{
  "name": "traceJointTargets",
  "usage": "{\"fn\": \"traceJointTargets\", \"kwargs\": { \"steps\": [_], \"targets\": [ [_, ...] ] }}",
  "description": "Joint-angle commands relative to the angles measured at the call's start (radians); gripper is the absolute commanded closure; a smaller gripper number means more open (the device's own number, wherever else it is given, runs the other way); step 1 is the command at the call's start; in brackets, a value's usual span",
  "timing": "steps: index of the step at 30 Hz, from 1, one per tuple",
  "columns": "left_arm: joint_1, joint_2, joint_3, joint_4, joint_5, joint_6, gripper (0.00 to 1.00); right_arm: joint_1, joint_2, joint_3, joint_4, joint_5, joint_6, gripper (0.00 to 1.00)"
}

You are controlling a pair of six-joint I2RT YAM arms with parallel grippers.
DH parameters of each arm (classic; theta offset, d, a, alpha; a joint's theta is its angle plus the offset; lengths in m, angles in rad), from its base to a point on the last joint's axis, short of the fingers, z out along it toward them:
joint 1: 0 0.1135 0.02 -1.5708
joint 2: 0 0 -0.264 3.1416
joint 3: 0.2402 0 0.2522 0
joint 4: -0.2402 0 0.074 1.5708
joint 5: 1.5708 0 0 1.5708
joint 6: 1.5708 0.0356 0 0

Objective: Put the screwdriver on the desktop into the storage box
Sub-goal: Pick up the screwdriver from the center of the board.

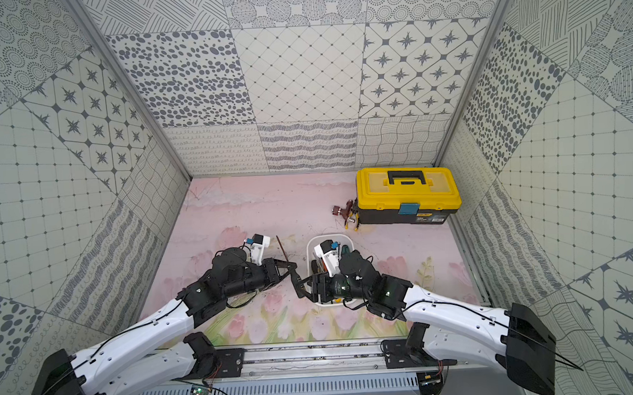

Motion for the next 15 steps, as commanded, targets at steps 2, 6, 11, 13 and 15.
{"fn": "traceJointTargets", "kwargs": {
  "steps": [2, 6, 11, 13, 15],
  "targets": [
    [0.007, -0.019, -0.027, 0.282, 0.131, -0.083, 1.0, -0.002, -0.024, 0.0, 0.125, -0.041, 0.022, 0.39],
    [0.007, -0.025, -0.037, 0.322, 0.148, -0.097, 1.0, -0.002, -0.025, -0.004, 0.12, -0.044, 0.02, 0.44],
    [0.007, -0.025, -0.041, 0.372, 0.187, -0.105, 1.0, -0.002, -0.017, 0.006, 0.078, -0.028, 0.008, 0.41],
    [0.007, -0.026, -0.039, 0.36, 0.187, -0.097, 1.0, -0.002, -0.023, 0.007, 0.078, -0.03, 0.006, 0.45],
    [0.007, -0.026, -0.039, 0.351, 0.184, -0.093, 1.0, -0.002, -0.031, 0.009, 0.071, -0.025, 0.003, 0.58]
  ]
}}
